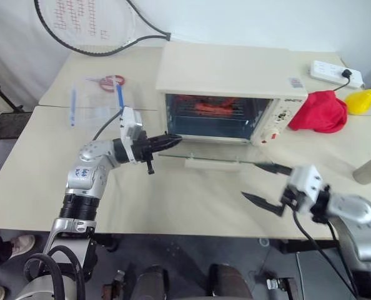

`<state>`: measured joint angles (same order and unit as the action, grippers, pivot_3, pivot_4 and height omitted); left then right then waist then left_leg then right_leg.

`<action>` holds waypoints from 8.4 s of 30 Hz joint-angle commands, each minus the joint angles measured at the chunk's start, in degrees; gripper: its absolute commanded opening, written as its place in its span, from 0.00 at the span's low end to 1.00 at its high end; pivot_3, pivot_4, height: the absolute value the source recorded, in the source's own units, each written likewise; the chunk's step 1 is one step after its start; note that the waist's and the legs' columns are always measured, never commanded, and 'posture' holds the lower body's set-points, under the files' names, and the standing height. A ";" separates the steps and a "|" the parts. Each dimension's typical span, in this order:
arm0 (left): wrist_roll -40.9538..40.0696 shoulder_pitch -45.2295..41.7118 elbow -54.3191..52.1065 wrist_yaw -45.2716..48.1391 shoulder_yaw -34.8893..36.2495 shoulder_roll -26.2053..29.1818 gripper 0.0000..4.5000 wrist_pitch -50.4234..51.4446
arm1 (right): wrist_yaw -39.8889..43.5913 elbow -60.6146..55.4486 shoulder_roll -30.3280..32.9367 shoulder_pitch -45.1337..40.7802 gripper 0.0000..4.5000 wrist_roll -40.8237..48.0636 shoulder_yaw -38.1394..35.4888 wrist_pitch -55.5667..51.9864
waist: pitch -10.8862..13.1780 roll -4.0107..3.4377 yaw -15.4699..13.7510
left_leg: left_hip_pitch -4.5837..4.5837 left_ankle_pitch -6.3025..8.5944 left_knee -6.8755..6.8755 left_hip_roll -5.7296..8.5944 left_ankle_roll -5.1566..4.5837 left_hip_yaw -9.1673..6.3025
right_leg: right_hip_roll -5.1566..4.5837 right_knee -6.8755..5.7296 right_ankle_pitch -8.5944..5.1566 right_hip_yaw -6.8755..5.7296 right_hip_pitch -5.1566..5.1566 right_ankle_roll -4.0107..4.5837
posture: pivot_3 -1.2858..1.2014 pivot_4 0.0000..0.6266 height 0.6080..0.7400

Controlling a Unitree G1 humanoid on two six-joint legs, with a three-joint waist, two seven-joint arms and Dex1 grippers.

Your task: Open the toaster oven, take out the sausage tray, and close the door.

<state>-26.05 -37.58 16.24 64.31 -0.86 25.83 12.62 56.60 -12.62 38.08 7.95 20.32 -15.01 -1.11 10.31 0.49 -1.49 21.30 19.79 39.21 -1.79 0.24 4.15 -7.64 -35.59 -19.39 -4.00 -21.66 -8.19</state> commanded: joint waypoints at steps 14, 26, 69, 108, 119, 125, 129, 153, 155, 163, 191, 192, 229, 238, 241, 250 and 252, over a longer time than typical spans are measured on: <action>8.38 7.59 0.12 -3.04 -1.83 -0.88 0.00 -8.70 | -9.99 -16.67 5.51 -4.64 1.00 -1.27 -0.89 -9.90 | 0.01 0.02 1.19 | -0.07 -0.17 -0.05 -0.07 0.02 0.14 | 0.04 -0.01 0.18 0.20 -0.07 0.01 | 0.52 0.24 1.00; -3.69 25.47 -26.57 -13.21 12.77 2.69 0.53 -0.99 | -32.31 9.58 -8.86 -43.13 1.00 -36.89 29.74 -5.05 | 0.00 0.03 1.78 | 0.14 -0.18 -0.07 -0.01 0.03 -0.29 | -0.15 -0.20 0.18 0.15 -0.43 0.05 | 0.52 0.24 1.00; -4.11 1.12 -5.90 0.65 8.19 5.88 0.79 -1.30 | -42.98 39.00 -14.27 -61.66 0.00 -54.71 36.10 9.12 | -0.02 0.06 3.94 | 0.52 -0.26 -0.05 -0.05 0.12 -0.04 | -0.09 -0.36 0.18 -0.19 -0.80 0.05 | 0.52 0.24 1.00; 5.06 -21.85 33.97 10.51 7.72 0.48 0.79 -15.66 | -24.55 -16.24 -4.29 -23.05 0.00 -56.55 27.56 -2.01 | -0.01 0.08 2.05 | 0.96 -0.42 0.29 0.09 0.09 -0.34 | -0.52 -0.45 0.22 -1.70 -0.81 0.13 | 0.52 0.24 1.00; 1.80 -14.18 22.48 9.32 9.23 4.22 0.79 -2.30 | -25.50 -18.65 -1.31 -18.71 0.00 -56.72 25.04 3.25 | -0.01 0.08 1.68 | 0.98 -0.42 0.34 0.09 0.08 -0.37 | -0.52 -0.46 0.23 -1.74 -0.81 0.14 | 0.52 0.24 1.00; -9.89 -2.22 -3.34 0.91 9.90 12.80 0.79 40.82 | -25.79 -19.48 0.72 -16.18 0.00 -55.46 23.86 8.08 | 0.00 0.09 2.57 | 0.98 -0.41 0.30 0.03 0.08 -0.46 | -0.53 -0.50 0.23 -1.76 -0.83 0.14 | 0.52 0.24 1.00; -18.53 0.13 -12.89 -6.66 14.10 12.67 0.79 61.45 | -25.34 -18.76 1.22 -16.76 0.00 -54.07 23.18 10.23 | 0.00 0.08 1.76 | 0.97 -0.41 0.56 0.04 0.08 -0.58 | -0.59 -0.59 0.23 -1.75 -0.69 0.15 | 0.52 0.24 1.00; -44.85 2.04 -12.55 -48.70 33.90 -7.10 0.10 79.88 | -23.33 -15.57 0.66 -22.25 0.00 -50.84 25.21 16.27 | -0.01 0.10 1.60 | 0.91 -0.41 0.65 0.17 0.08 -1.05 | -0.77 -0.83 0.24 -1.73 -0.70 0.16 | 0.52 0.24 1.00; -49.07 2.46 -10.26 -54.07 34.33 -7.65 0.00 79.88 | -23.16 -15.65 0.41 -21.93 0.00 -50.39 25.13 15.94 | -0.02 0.10 1.63 | 0.91 -0.41 0.65 0.17 0.08 -1.06 | -0.78 -0.82 0.24 -1.72 -0.69 0.16 | 0.52 0.24 1.00; -70.00 9.13 -10.07 -72.08 28.61 -7.72 0.00 76.15 | -18.87 -16.77 1.20 -20.57 0.00 -44.51 24.13 14.88 | -0.02 0.11 1.62 | 0.86 -0.41 0.64 0.17 0.08 -1.09 | -0.80 -0.83 0.24 -1.72 -0.66 0.16 | 0.52 0.24 1.00; -86.95 53.32 -38.81 -68.02 36.99 -4.67 0.00 44.60 | -1.90 6.63 6.04 -10.78 0.56 -4.26 4.72 15.83 | -0.05 0.09 1.39 | -0.38 -0.42 -0.02 0.12 0.05 -1.17 | -0.86 0.28 0.26 -1.82 0.80 0.31 | 0.52 0.24 1.00; -86.95 54.54 -39.82 -67.72 37.35 -5.39 0.00 43.43 | -1.50 8.05 5.88 -11.09 0.50 -3.88 4.70 16.02 | -0.05 0.09 1.42 | -0.38 -0.40 -0.05 0.10 0.03 -1.20 | -0.88 0.43 0.26 -1.83 0.87 0.31 | 0.52 0.24 1.00; -86.95 63.36 -47.78 -68.51 39.95 -20.53 0.00 27.99 | 2.71 12.79 -2.32 -31.99 0.00 15.03 1.71 -7.00 | 0.03 -0.12 1.46 | -0.21 -0.23 -0.04 0.14 -0.12 -1.31 | -0.80 1.01 0.34 -2.06 1.03 0.35 | 0.52 0.24 1.00; -86.95 64.83 -45.86 -61.82 38.68 -11.91 0.00 34.86 | 3.17 5.17 0.95 -29.96 0.08 19.86 0.16 -17.09 | 0.03 -0.13 1.24 | -0.10 -0.16 -0.11 0.10 -0.20 -1.36 | -0.82 0.96 0.34 -2.07 1.00 0.35 | 0.52 0.24 1.00; -86.95 65.09 -43.67 -57.76 37.05 -5.68 0.00 39.58 | 6.48 1.17 4.28 -23.65 0.27 18.58 -0.68 -15.98 | 0.03 -0.13 0.68 | -0.07 -0.08 -0.11 0.15 -0.32 -1.33 | -0.83 1.03 0.34 -2.07 1.01 0.35 | 0.52 0.24 1.00; -86.95 48.25 -22.66 -51.27 28.36 14.26 0.00 57.85 | 8.84 -5.40 7.55 -0.58 0.93 15.13 -12.97 -10.33 | 0.03 -0.25 -0.02 | -0.21 -0.10 -0.11 0.23 -0.28 -1.27 | -0.79 1.08 0.34 -2.01 1.01 0.36 | 0.52 0.24 1.00; -86.95 42.45 -18.38 -51.59 25.08 15.68 0.00 60.58 | 8.03 -6.52 6.83 3.58 0.99 15.19 -16.01 -10.02 | 0.01 -0.34 0.09 | -0.21 -0.10 -0.11 0.22 -0.28 -1.24 | -0.79 0.98 0.34 -1.96 0.99 0.35 | 0.52 0.24 1.00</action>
<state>-111.42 7.01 -4.04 11.43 26.02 40.77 70.73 65.14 -16.32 44.94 10.32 35.01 -27.19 -12.37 10.32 0.15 -1.40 21.08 19.69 39.10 -1.58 -0.04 2.95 -8.44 -34.75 -19.04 -5.93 -20.67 -7.85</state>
